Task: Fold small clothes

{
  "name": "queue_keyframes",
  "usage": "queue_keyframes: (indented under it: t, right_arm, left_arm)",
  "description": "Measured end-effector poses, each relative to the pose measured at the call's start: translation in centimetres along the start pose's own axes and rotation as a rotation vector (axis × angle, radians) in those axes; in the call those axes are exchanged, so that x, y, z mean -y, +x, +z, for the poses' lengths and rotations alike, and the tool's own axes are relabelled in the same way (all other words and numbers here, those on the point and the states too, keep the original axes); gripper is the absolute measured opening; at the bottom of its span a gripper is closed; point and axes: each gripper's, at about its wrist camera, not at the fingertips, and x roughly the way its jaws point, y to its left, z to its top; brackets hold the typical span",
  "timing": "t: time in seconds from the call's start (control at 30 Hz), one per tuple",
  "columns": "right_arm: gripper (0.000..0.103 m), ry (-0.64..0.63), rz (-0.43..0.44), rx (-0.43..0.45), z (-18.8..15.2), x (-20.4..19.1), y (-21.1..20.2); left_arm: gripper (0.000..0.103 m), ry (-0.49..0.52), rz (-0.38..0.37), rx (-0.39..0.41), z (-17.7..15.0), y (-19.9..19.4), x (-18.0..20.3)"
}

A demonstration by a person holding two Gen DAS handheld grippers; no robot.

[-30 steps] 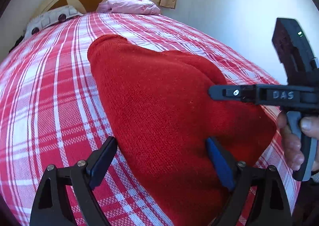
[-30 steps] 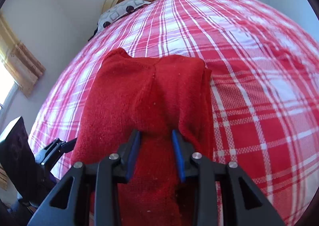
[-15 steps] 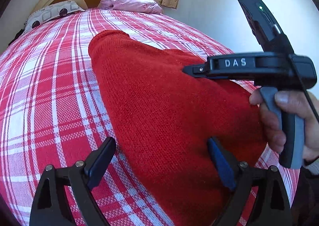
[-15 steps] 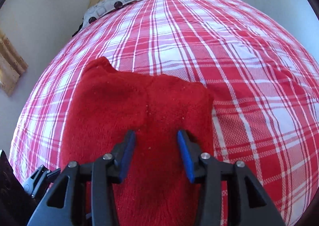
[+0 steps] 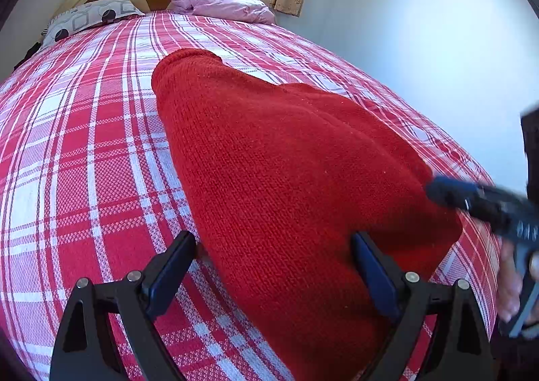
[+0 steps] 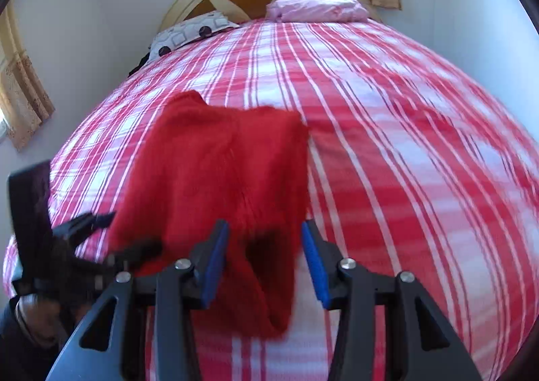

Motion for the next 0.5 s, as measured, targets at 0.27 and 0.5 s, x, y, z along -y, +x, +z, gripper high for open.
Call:
queue_keyframes:
  t: [0.27, 0.5]
  right_arm:
    - [0.034, -0.032, 0.002, -0.112, -1.0, 0.1, 0.7]
    - [0.037, -0.170, -0.088, 0.048, 5.3, -2.3, -3.2]
  left_arm:
    - [0.093, 0.024, 0.054, 0.022, -1.1, -1.8, 0.4]
    - [0.093, -0.071, 0.024, 0.027, -1.3, -2.4, -1.9]
